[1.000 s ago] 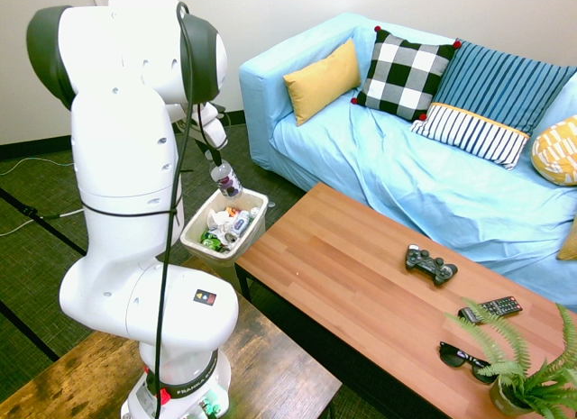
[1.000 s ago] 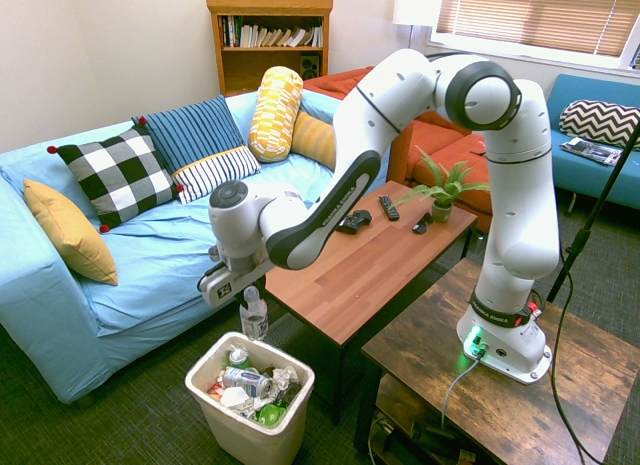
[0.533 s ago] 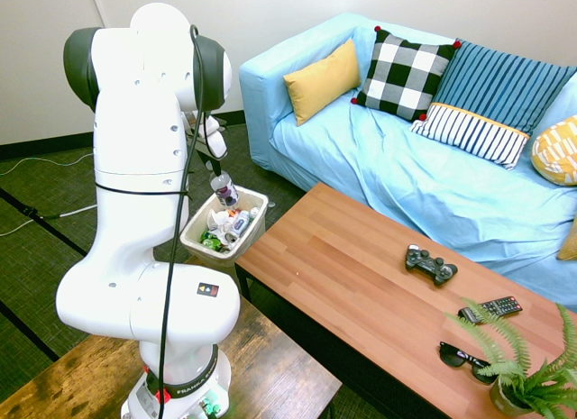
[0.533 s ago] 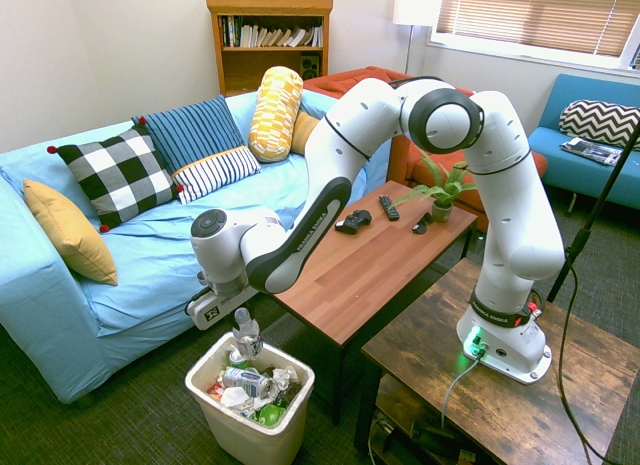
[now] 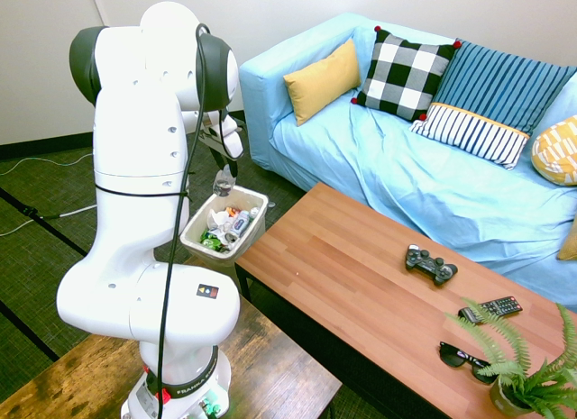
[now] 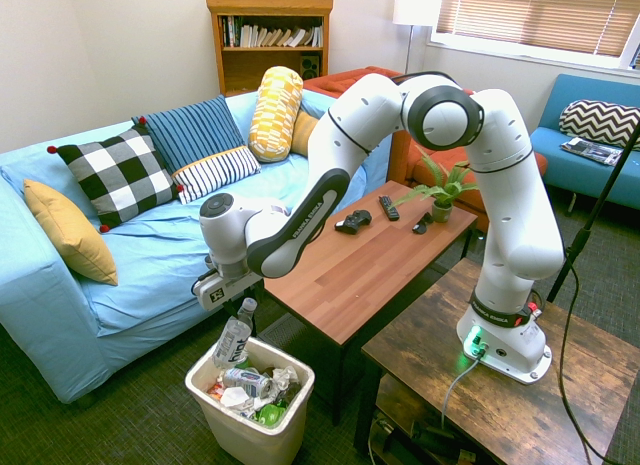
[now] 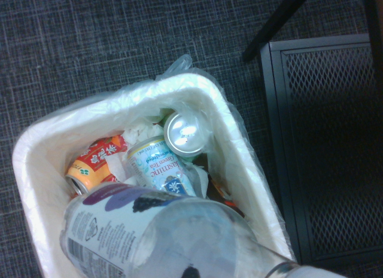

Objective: Throw the bottle in the trash bin

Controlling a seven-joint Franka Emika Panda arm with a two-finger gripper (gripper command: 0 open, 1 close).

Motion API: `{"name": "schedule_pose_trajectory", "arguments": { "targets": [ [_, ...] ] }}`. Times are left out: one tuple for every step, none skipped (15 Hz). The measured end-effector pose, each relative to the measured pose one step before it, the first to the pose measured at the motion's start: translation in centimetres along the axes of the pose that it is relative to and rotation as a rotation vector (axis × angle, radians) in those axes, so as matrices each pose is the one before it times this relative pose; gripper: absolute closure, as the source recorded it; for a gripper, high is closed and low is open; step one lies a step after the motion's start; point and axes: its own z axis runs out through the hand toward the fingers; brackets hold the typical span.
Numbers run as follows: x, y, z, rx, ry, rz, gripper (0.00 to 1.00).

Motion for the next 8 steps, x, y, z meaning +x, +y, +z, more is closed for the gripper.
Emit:
{"name": "schedule_pose_trajectory", "arguments": {
  "targets": [
    [0.451, 0.241, -0.121, -0.00161, -0.00177, 0.00308, 0.0],
    [0.374, 0.164, -0.092, -0.00134, -0.00036, 0.00091, 0.0],
    [0.174, 0.18, -0.043, -0.00166, 0.00022, -0.00094, 0.0],
    [-0.015, 0.113, 0.024, -0.00131, -0.0006, -0.00196, 0.0],
    [-0.145, 0.09, 0.003, -0.00036, -0.00138, -0.00325, 0.0],
    [-0.187, 0.075, 0.025, -0.00074, -0.00194, -0.00317, 0.0],
    [-0.152, 0.063, 0.023, -0.00134, -0.002, -0.00643, 0.0],
    [-0.097, 0.064, 0.021, -0.00156, -0.00219, -0.00501, 0.0]
  ]
}}
